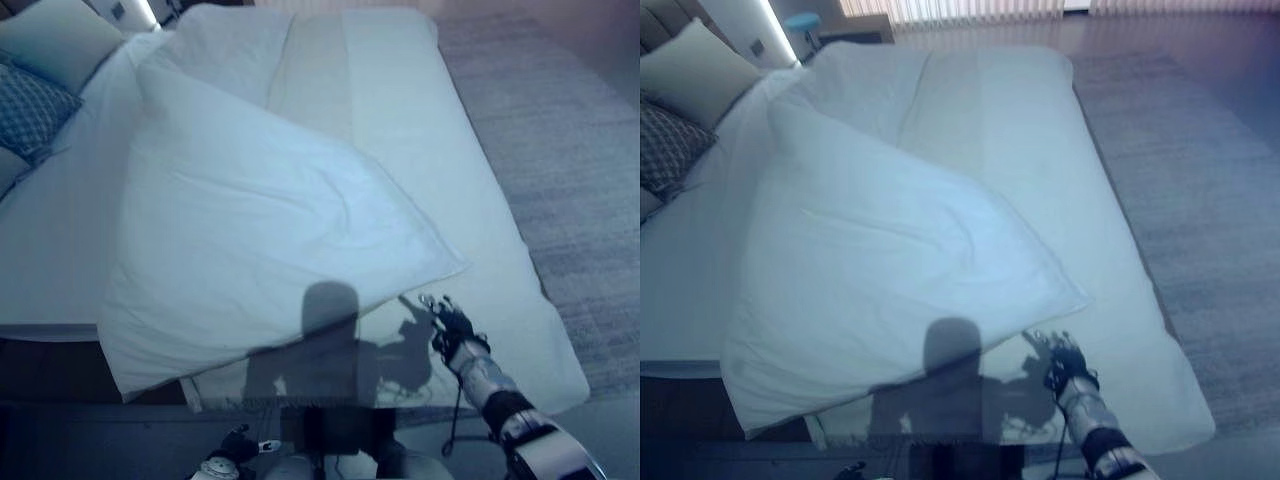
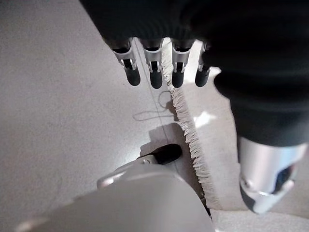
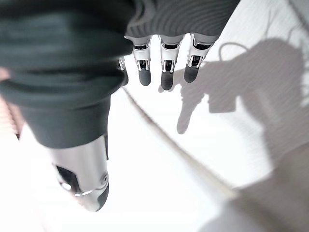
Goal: Make the bed
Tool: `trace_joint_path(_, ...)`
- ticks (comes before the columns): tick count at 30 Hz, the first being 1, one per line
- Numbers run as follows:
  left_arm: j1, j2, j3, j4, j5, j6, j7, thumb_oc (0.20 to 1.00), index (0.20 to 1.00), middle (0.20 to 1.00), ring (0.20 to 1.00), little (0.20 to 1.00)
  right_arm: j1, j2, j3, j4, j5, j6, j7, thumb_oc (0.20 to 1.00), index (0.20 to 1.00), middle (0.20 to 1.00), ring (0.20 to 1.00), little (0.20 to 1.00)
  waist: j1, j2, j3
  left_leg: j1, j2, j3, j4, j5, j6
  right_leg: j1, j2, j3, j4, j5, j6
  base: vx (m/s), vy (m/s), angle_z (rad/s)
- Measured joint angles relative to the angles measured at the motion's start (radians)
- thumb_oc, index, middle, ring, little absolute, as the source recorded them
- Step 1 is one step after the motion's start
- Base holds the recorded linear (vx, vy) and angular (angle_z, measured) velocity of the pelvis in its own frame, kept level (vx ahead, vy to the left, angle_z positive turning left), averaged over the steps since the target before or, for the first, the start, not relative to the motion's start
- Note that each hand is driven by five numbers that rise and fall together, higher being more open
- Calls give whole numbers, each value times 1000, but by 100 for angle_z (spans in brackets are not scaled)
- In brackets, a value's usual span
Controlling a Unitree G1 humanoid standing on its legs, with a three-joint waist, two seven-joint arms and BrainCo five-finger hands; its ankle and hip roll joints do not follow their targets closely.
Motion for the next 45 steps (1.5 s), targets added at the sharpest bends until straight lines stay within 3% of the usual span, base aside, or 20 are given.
trace_joint_path(12, -58, -10, -40, -57, -119, -6, 42, 1000, 1000, 1000, 1000, 1000, -336, -68, -158, 217, 187, -54, -152, 1000, 1000, 1000, 1000, 1000, 53, 47, 116, -118, -8, -29, 1, 19, 5, -102, -9, -35, 0, 12, -7, 8, -1, 8)
trace_joint_path(23, -102, -23, -103, -141, -195, -26, 80, 1000, 1000, 1000, 1000, 1000, -471, -94, -159, 263, 221, -84, -247, 1000, 1000, 1000, 1000, 1000, 54, 47, 157, -224, -13, -66, 1, 42, 4, -194, -13, -63, 0, 19, -7, -13, -7, 9)
trace_joint_path(35, -136, -39, -131, -161, -197, -28, 93, 1000, 1000, 1000, 1000, 1000, -475, -101, -158, 250, 234, -125, -259, 1000, 1000, 1000, 1000, 1000, 47, 47, 177, -257, -13, -84, 1, 49, 1, -219, -13, -83, 0, 19, -6, 3, -5, 5)
trace_joint_path(41, -141, -39, -131, -162, -207, -29, 101, 1000, 1000, 1000, 1000, 1000, -476, -100, -151, 245, 234, -125, -247, 1000, 1000, 1000, 1000, 1000, 46, 28, 189, -260, -12, -77, 1, 49, 2, -226, -12, -78, 0, 23, -4, -2, 2, -3)
trace_joint_path(45, -145, -39, -130, -164, -207, -28, 110, 1000, 1000, 1000, 1000, 1000, -460, -69, -144, 140, 242, -166, -279, 1000, 1000, 1000, 1000, 1000, 36, 21, 209, -261, -13, -77, 1, 49, 2, -226, -13, -78, 0, 23, -4, 0, 0, 0)
